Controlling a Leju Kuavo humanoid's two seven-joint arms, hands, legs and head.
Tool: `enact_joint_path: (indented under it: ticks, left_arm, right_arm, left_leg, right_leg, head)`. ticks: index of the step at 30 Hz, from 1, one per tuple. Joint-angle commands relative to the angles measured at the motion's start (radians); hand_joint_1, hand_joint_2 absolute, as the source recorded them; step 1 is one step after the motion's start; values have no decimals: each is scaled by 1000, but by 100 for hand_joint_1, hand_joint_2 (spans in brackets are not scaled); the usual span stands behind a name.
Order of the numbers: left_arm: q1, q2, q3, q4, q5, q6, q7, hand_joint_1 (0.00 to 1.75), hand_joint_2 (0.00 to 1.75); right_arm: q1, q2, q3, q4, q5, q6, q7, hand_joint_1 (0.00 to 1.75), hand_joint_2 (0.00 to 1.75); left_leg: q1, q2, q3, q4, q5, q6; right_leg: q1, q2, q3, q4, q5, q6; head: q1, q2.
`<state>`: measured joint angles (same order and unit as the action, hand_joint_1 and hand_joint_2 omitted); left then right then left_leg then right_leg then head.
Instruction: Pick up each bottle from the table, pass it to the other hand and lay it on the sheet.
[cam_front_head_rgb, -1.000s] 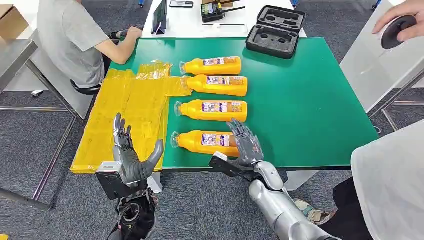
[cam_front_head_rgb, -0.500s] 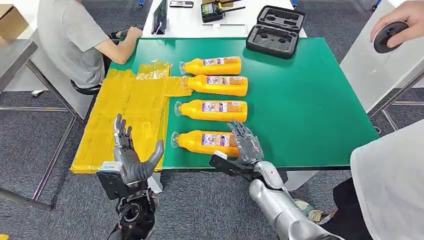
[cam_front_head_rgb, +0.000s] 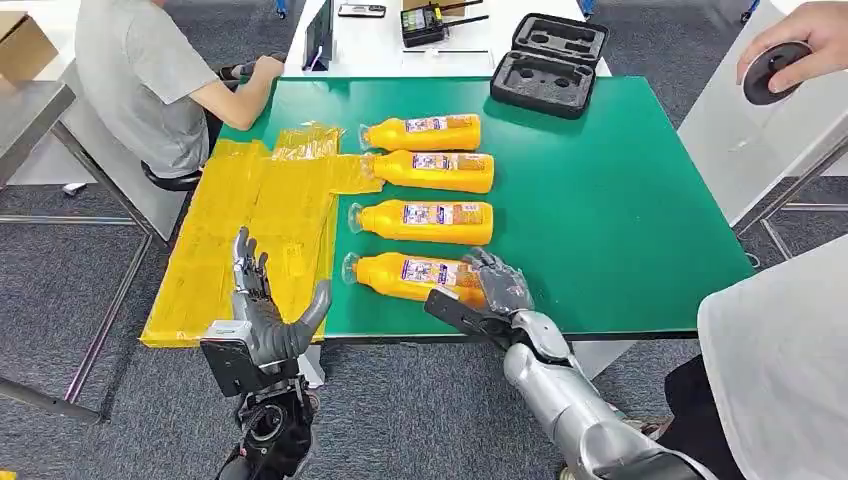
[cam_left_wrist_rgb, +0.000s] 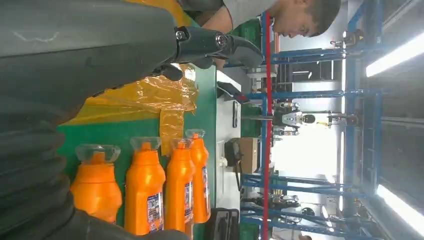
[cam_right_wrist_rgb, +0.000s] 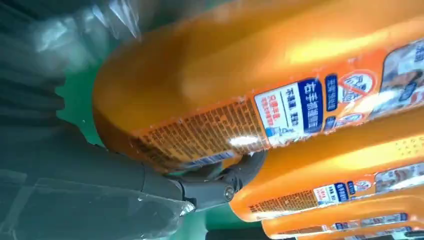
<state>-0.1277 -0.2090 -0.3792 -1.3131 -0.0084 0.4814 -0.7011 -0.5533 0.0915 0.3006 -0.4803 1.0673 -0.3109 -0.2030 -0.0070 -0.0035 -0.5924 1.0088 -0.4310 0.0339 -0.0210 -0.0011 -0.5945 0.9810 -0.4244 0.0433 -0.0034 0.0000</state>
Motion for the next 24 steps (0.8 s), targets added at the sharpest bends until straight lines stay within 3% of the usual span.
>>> enact_joint_path:
  ticks: [1, 11, 13, 22, 24]
  left_arm:
    - [-37, 0, -7, 71, -1, -5, 3, 0, 175]
    - [-39, 1, -11, 67, -7, 3, 3, 0, 175]
    - [-37, 1, -11, 63, -8, 6, 3, 0, 175]
    - [-37, 1, -11, 63, -8, 6, 3, 0, 175]
    - [-33, 0, -12, 50, -11, 14, 3, 0, 175]
  right_arm:
    - [-26, -17, -11, 99, 11, 40, 17, 175, 175]
    - [-24, -19, -41, 93, -15, 45, -23, 175, 175]
    - [-18, -13, -69, 81, -52, 43, -70, 175, 175]
    - [-18, -13, -69, 81, -52, 43, -70, 175, 175]
    - [-3, 6, -151, 55, -174, 76, -210, 175, 175]
  left_leg:
    - [2, -3, 3, -1, 0, -3]
    - [1, -2, 4, -1, 0, -1]
    - [2, -3, 4, -1, 0, -2]
    - [1, -2, 3, -1, 0, -1]
    - [1, -2, 3, -1, 0, -1]
  right_leg:
    - [3, -4, 5, -2, -1, -2]
    - [1, -2, 5, -1, -1, -2]
    - [2, -3, 6, -1, -1, -2]
    - [1, -2, 4, -1, -1, -1]
    - [1, -2, 5, -1, -1, -1]
  head:
    - [0, 0]
    - [0, 0]
    - [0, 0]
    - [0, 0]
    - [0, 0]
